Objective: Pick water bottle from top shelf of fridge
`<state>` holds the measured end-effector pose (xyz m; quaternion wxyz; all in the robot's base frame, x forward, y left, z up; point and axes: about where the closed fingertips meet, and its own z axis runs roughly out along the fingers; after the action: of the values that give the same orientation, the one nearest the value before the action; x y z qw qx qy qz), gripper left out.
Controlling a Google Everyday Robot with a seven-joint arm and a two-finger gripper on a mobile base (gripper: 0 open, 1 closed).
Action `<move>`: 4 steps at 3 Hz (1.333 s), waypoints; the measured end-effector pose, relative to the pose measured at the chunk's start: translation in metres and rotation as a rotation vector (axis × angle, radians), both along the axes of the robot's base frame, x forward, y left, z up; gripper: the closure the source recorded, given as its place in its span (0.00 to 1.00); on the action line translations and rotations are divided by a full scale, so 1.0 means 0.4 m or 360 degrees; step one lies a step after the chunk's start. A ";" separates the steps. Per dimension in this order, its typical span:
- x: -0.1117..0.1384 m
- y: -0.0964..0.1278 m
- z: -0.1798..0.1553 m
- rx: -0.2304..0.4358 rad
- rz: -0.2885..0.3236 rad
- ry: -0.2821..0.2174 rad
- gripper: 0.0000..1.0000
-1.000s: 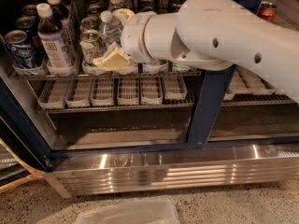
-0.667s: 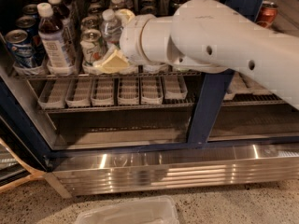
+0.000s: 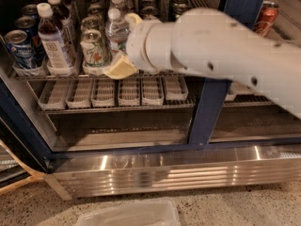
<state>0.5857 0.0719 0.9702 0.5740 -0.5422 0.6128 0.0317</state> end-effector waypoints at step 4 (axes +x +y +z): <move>0.048 -0.097 -0.017 0.0078 -0.0291 -0.0135 0.13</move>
Offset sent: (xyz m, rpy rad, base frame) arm 0.0826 -0.0791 -0.0286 0.1925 -0.0646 -0.6110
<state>0.6050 0.0331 0.9632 0.6130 -0.4707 0.6339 -0.0285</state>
